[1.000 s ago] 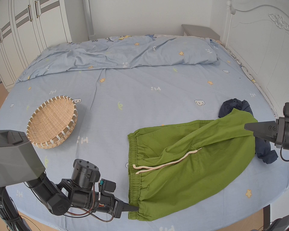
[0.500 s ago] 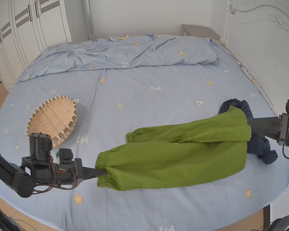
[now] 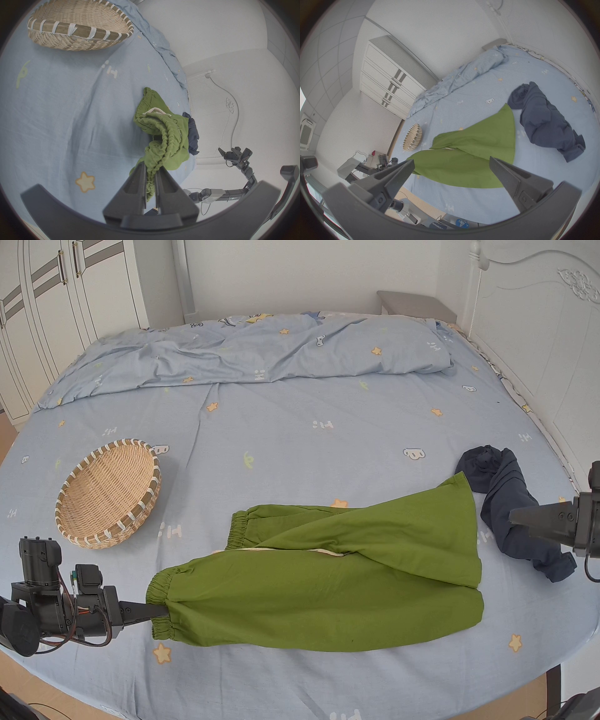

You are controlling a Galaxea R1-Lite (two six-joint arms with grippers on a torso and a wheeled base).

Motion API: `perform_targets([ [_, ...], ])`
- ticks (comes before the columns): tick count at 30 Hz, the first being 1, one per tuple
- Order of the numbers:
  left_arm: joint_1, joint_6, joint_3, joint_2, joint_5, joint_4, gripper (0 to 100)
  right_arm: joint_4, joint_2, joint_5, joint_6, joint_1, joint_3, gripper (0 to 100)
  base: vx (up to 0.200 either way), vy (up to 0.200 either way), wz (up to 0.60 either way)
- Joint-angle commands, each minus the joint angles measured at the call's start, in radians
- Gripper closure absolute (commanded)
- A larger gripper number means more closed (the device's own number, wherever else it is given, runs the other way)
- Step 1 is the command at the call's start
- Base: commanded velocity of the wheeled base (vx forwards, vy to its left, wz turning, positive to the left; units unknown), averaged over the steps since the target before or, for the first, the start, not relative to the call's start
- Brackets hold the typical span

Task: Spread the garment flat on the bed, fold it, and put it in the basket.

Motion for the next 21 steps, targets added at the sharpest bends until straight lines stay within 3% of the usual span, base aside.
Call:
perform_targets([
  [1, 0.018, 0.072, -0.001, 0.086, -0.004, 0.001, 100, -0.001, 0.106, 0.001, -0.019, -0.089, 0.068, 0, 0.000, 0.000, 0.00],
  [5, 0.011, 0.146, -0.024, 0.109, -0.007, 0.001, 100, -0.007, 0.209, 0.035, -0.078, -0.176, 0.143, 0, 0.000, 0.000, 0.00],
  [9, -0.024, 0.146, -0.041, 0.113, 0.000, 0.001, 100, -0.007, 0.274, 0.091, -0.114, -0.215, 0.202, 0, 0.000, 0.000, 0.00],
  [13, -0.028, 0.146, -0.050, 0.115, 0.001, 0.001, 100, -0.026, 0.338, 0.099, -0.145, -0.224, 0.249, 0, 0.000, 0.000, 0.00],
  [21, -0.021, 0.144, -0.062, 0.116, 0.003, 0.001, 100, -0.197, 0.473, 0.122, -0.160, -0.224, 0.291, 0, 0.000, 0.000, 0.00],
])
